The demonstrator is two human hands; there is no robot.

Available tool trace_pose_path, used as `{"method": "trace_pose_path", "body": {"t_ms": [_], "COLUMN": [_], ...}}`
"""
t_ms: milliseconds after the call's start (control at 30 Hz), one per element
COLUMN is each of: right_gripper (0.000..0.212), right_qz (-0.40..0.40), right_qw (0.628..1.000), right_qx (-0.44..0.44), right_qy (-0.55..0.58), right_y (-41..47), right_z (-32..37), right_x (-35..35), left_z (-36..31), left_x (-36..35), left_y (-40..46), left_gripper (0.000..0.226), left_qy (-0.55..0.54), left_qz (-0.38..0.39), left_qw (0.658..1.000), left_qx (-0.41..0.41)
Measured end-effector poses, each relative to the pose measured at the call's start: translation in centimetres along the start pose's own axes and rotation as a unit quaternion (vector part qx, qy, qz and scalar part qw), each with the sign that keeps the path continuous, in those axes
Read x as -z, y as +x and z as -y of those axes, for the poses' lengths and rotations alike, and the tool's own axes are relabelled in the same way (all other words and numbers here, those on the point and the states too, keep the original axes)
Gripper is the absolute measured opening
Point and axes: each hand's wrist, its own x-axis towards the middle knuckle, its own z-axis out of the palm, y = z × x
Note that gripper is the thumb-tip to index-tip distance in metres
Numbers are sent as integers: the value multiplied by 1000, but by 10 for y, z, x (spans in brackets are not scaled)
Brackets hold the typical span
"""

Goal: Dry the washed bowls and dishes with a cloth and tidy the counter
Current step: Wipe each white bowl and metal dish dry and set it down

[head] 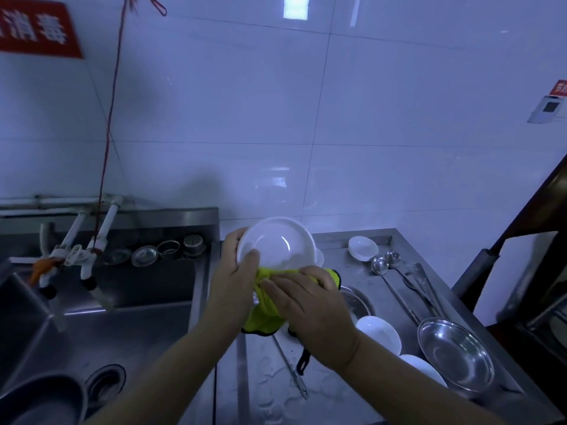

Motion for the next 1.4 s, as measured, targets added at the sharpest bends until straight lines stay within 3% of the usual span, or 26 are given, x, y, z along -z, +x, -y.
{"method": "trace_pose_path", "body": {"t_ms": [100,233,300,367,433,533,633,733,867,1133,1233,1400], "right_gripper": [26,28,30,36,47,41,36,20,38,17,25,16], "right_qz": [26,96,163,207,168,62,97,106,164,196,166,78], "right_qw": [999,992,981,976,984,981,974,971,974,980,985,994], "right_qx": [-25,69,97,47,-63,-169,-181,-210,-145,17,7,-79], "right_qy": [29,38,45,37,8,-66,-98,-33,64,-3,-38,-23], "right_y": [-3,1,4,8,13,33,47,50,44,24,30,36], "right_z": [12,-16,-28,-30,-24,-10,3,10,20,-10,-14,-3], "right_x": [-3,9,15,19,19,19,13,11,17,32,33,22], "left_z": [-2,-9,-8,-3,2,9,11,11,7,1,1,1], "left_x": [7,20,25,28,27,20,7,2,9,19,17,8], "left_y": [6,19,20,19,16,8,-2,-6,0,6,7,0], "left_gripper": [32,35,35,33,32,38,36,36,29,31,25,31], "left_qy": [0,87,117,127,131,80,82,55,30,65,50,18], "left_qz": [25,109,108,89,83,89,86,58,36,138,166,178], "left_qw": [999,990,987,988,988,993,993,997,999,988,985,984], "left_qx": [-30,-38,-30,-13,-1,14,14,19,24,6,13,-9]}}
